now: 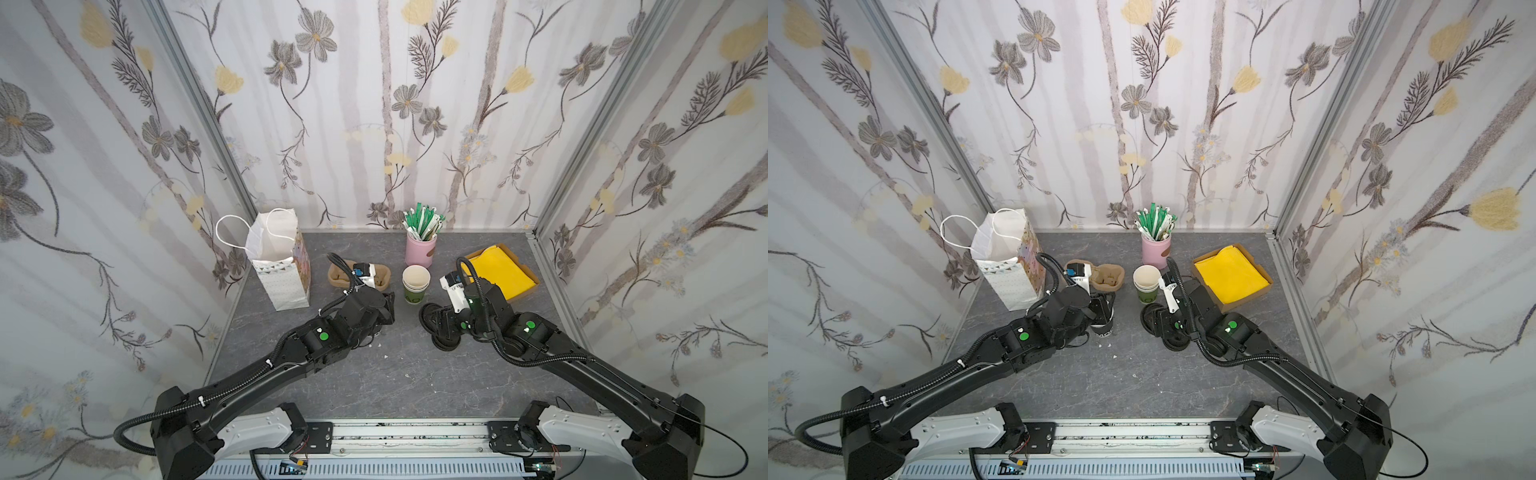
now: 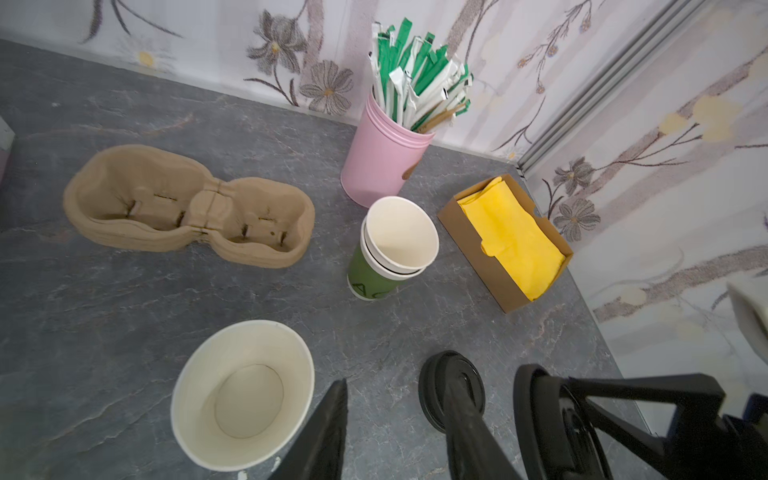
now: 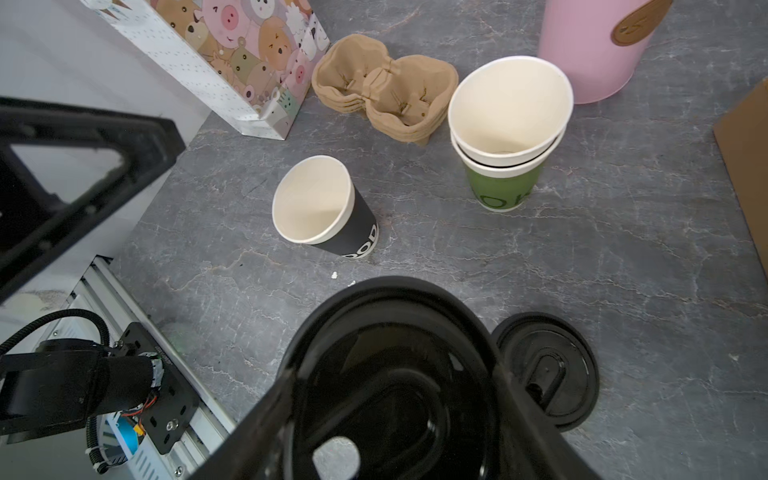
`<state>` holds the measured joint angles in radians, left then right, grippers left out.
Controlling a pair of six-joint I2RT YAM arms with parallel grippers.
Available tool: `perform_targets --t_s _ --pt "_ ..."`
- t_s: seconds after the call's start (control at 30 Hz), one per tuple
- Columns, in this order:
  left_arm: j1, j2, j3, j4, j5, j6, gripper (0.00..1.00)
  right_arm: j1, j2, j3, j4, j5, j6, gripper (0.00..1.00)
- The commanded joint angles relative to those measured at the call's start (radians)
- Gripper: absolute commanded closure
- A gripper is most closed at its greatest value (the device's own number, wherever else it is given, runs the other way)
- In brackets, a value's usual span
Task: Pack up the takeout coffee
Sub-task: 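Carry the lid over the black cup while the left gripper steadies it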
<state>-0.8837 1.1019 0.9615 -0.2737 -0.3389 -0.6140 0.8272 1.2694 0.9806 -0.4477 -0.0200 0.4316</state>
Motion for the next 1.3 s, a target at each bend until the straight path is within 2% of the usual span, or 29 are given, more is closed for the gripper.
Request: perform_targets --t_s 0.0,0.2,0.3,0.43,0.53,0.7,0.83,1.07,1.27 --pt "0.069 -0.038 0.006 -0.043 0.050 0.083 0.56 0.066 0.034 0.037 0.021 0.074 0.075 0.35" --pt "0.249 -0.103 -0.041 -0.062 0.192 0.145 0.42 0.147 0.161 0.144 0.028 0.114 0.117 0.35" --pt "0.363 -0.094 -0.057 -0.067 0.282 0.177 0.40 0.164 0.235 0.204 0.050 0.102 0.116 0.35" --pt "0.504 -0.058 -0.076 -0.066 0.349 0.191 0.39 0.168 0.366 0.309 0.044 0.085 0.083 0.35" --pt "0.571 -0.042 -0.085 -0.064 0.392 0.203 0.36 0.169 0.447 0.390 0.032 0.075 0.053 0.35" --pt "0.680 -0.040 -0.118 -0.060 0.501 0.226 0.21 0.187 0.568 0.528 0.001 0.091 -0.007 0.35" --pt "0.719 -0.051 -0.158 -0.050 0.546 0.255 0.14 0.190 0.635 0.593 -0.009 0.103 -0.046 0.34" --pt "0.726 -0.100 -0.249 -0.010 0.525 0.273 0.13 0.188 0.700 0.616 -0.024 0.133 -0.090 0.34" --pt "0.728 -0.135 -0.265 0.001 0.510 0.258 0.13 0.184 0.750 0.638 -0.047 0.149 -0.103 0.34"
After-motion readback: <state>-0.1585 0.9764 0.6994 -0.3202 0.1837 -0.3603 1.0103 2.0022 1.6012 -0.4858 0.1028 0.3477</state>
